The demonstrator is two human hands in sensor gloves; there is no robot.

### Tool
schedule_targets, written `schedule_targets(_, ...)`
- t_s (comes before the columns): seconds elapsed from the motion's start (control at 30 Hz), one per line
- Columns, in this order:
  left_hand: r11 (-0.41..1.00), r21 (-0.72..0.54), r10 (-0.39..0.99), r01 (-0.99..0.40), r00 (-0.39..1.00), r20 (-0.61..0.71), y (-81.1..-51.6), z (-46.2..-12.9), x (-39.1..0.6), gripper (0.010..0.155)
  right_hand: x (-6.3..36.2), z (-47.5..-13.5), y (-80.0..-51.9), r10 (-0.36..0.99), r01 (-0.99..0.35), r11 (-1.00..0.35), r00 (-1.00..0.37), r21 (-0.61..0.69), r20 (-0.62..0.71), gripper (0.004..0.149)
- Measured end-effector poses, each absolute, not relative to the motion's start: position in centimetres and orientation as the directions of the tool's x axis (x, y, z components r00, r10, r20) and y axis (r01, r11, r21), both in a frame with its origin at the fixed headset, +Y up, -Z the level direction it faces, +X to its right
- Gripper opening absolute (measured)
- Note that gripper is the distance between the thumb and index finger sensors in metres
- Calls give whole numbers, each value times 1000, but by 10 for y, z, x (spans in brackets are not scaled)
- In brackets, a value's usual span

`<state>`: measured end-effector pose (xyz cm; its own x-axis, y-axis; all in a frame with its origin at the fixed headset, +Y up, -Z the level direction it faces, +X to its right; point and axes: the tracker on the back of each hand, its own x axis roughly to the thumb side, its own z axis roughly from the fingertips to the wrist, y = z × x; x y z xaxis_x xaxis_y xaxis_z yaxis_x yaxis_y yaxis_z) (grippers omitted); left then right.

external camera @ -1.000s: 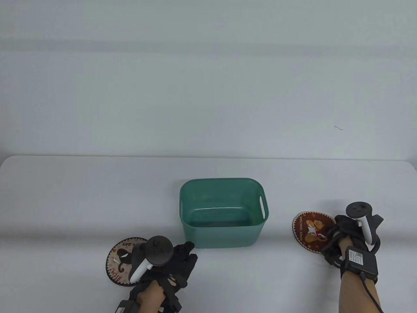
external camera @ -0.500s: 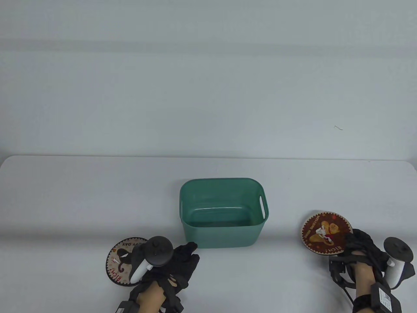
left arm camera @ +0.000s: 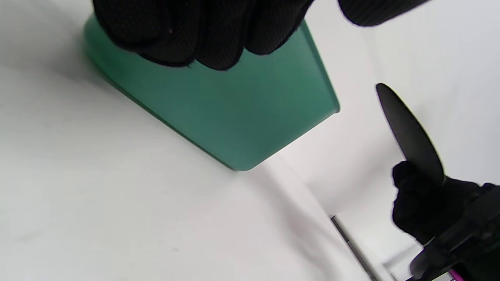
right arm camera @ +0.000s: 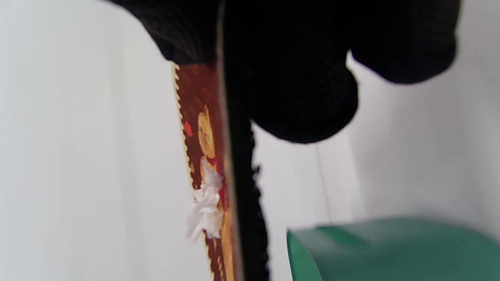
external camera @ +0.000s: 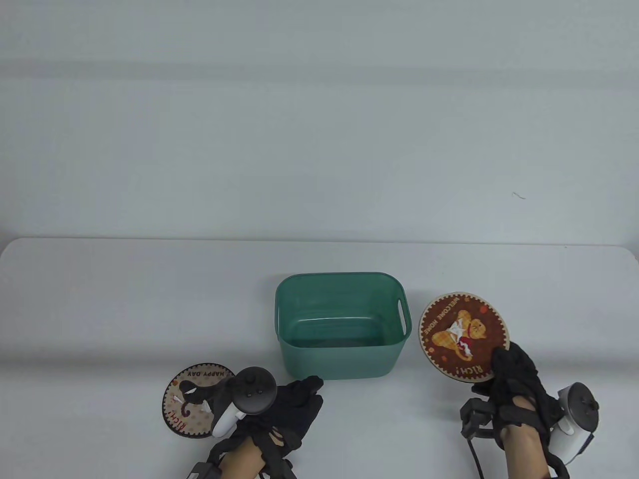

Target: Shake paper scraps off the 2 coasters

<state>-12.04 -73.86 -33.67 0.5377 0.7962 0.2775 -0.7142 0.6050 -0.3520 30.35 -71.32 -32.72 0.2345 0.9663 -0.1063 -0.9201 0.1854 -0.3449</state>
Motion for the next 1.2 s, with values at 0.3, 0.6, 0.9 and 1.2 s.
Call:
schedule_targets(0.3, 430, -324, 897, -842, 360, 256, -736, -333, -112, 62, 245, -328, -716, 982, -988, 125, 136, -92, -131, 42)
schedule_targets(0.6, 306, -300, 949, -904, 262, 178, -737, -329, -116, 68, 208, -332, -732, 986, -994, 42, 25, 99, -163, 42)
schedule_targets(0.9, 315, -167, 948, -934, 300, 108, -735, -329, -126, 46, 190, -334, -737, 987, -982, -62, -86, 176, -134, 43)
schedule_targets(1.2, 352, -51, 930, -935, 343, 129, -686, -337, -133, 43, 182, -360, -690, 972, -957, -210, -227, 198, -64, 53)
